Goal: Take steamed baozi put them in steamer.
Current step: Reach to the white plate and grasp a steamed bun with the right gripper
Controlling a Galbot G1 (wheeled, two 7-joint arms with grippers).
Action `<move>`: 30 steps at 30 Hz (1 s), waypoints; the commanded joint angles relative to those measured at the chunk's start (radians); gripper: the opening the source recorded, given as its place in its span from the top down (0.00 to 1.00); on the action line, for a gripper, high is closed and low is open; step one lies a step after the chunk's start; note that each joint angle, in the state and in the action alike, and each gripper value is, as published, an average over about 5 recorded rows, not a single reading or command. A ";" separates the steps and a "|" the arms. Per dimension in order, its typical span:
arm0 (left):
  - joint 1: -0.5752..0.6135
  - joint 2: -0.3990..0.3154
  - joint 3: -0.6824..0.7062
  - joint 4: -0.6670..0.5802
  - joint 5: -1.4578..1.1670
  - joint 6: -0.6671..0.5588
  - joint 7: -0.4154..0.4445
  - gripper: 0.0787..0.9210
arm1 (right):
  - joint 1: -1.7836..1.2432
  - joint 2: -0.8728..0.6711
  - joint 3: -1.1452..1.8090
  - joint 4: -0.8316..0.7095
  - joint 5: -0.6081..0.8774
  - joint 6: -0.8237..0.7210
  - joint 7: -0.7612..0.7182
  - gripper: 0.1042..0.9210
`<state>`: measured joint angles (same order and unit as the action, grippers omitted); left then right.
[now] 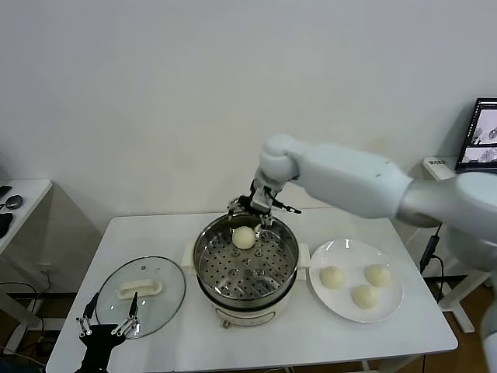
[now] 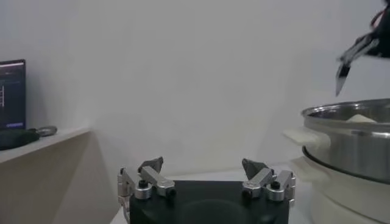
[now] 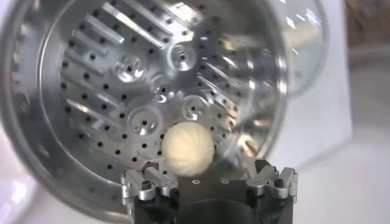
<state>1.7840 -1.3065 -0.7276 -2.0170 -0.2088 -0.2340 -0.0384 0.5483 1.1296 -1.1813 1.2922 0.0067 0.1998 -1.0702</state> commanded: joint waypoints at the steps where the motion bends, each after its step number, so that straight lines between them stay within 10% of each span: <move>1: -0.001 0.004 0.001 -0.002 0.000 -0.002 0.001 0.12 | 0.143 -0.258 -0.033 0.221 0.276 -0.612 -0.061 0.12; 17: -0.003 0.007 0.017 0.014 0.008 -0.026 0.003 0.12 | -0.236 -0.637 0.054 0.282 0.041 -0.554 -0.079 0.12; 30: 0.014 -0.008 0.006 0.009 0.022 -0.024 0.005 0.12 | -0.576 -0.487 0.319 0.096 -0.135 -0.449 -0.040 0.12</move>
<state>1.7984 -1.3147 -0.7214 -2.0087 -0.1878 -0.2579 -0.0337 0.1888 0.6169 -0.9999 1.4644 -0.0317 -0.2700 -1.1204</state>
